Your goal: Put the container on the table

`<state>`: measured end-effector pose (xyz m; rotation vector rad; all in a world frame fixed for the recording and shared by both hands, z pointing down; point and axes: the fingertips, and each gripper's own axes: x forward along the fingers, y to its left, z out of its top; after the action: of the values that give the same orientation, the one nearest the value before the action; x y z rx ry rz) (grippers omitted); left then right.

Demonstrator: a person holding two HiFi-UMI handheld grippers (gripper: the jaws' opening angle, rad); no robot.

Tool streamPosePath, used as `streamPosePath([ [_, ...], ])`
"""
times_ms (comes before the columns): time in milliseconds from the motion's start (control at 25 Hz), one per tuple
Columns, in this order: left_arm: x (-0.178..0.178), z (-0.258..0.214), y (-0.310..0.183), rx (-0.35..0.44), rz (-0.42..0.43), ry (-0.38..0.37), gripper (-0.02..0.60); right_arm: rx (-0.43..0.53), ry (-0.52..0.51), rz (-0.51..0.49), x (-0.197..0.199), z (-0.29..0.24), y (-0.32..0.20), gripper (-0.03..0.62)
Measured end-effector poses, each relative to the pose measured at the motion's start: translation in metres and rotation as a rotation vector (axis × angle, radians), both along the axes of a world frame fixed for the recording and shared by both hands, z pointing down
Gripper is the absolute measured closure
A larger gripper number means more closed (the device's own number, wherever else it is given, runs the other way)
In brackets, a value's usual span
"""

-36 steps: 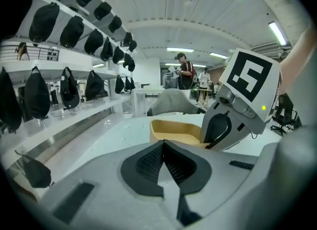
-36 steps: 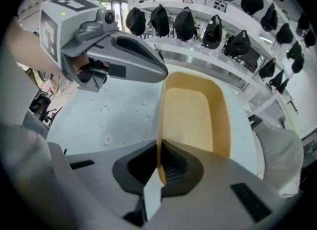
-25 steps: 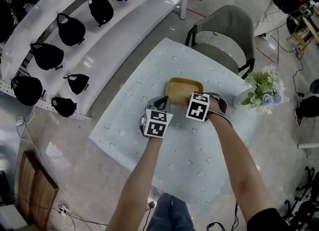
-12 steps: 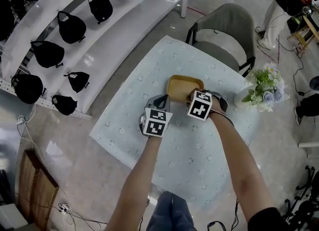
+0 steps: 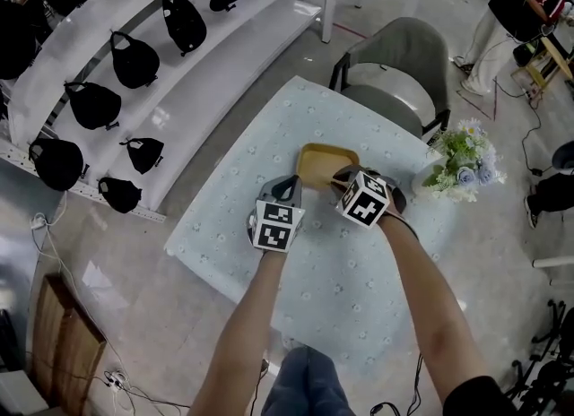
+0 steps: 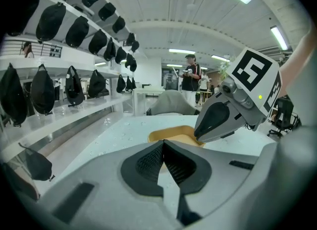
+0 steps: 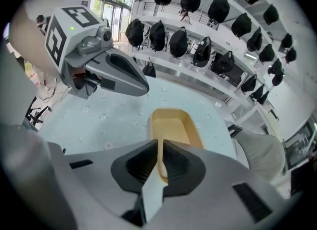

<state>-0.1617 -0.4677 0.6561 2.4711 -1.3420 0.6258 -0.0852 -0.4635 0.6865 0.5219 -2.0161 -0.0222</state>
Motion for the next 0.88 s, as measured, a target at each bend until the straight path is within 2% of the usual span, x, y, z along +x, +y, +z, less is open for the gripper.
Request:
streamPosePath([
  [80,0.001,-0.017,0.003,0.019,0.003,0.011,0.580,0.034,-0.083,0.047,-0.003,-0.020,0.001,0.593],
  [360,0.002,-0.081,0.010,0.098,-0.015,0.063,0.580,0.131,-0.370,0.232,-0.005,-0.097,0.011,0.594],
  [520,0.002,-0.130,0.017,0.163,-0.017,0.085,0.580,0.225,-0.549,0.337,0.001,-0.156,0.018,0.594],
  [720,0.000,-0.187,0.041,0.243,-0.028,0.107,0.580,0.341,-0.779,0.476,0.021,-0.227,0.048,0.595],
  [880,-0.004,-0.233,0.070,0.312,-0.037,0.123,0.580,0.427,-0.886,0.538,0.036,-0.275,0.085,0.595],
])
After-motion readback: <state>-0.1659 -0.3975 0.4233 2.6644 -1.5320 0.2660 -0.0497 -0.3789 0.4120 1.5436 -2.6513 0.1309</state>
